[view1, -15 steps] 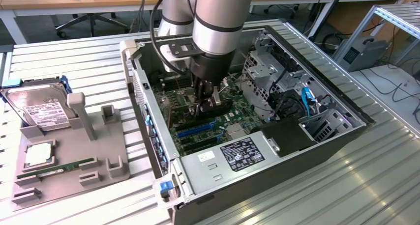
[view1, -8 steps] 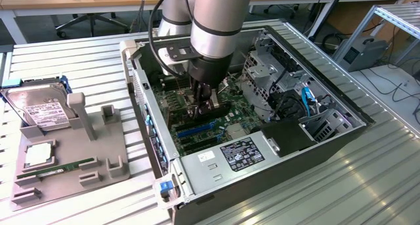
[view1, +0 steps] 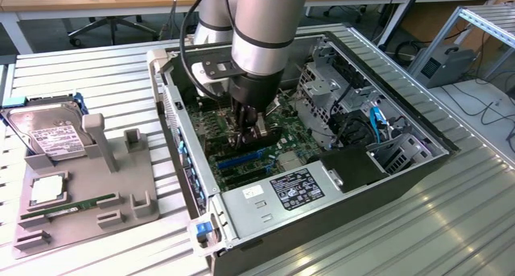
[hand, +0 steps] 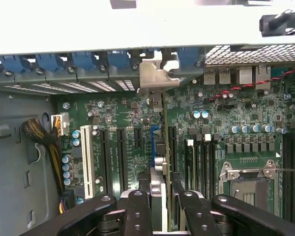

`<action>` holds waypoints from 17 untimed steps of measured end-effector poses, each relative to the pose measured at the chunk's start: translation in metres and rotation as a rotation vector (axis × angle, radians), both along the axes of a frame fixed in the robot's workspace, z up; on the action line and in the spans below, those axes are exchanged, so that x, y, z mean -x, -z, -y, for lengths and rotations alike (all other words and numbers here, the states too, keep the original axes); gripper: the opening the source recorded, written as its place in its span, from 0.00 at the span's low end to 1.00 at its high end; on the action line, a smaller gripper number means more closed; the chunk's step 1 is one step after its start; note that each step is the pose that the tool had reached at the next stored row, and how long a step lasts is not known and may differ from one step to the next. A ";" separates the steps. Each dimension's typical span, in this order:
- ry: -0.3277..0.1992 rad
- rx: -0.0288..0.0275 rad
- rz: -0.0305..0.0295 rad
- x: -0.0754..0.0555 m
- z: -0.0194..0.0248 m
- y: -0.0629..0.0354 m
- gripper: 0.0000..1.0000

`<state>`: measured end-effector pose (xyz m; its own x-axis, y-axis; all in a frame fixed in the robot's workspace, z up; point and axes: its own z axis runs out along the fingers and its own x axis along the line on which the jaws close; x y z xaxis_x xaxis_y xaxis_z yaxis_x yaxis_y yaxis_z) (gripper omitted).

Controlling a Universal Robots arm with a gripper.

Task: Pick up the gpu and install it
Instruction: 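Insert the gpu into the slot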

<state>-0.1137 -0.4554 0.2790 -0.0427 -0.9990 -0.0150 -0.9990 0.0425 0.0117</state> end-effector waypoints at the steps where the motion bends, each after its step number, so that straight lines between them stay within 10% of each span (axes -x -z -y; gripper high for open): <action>1: 0.000 0.0002 0.0000 0.000 0.0005 0.0004 0.27; 17: 0.012 0.0256 -0.0001 0.002 -0.0033 0.0079 0.27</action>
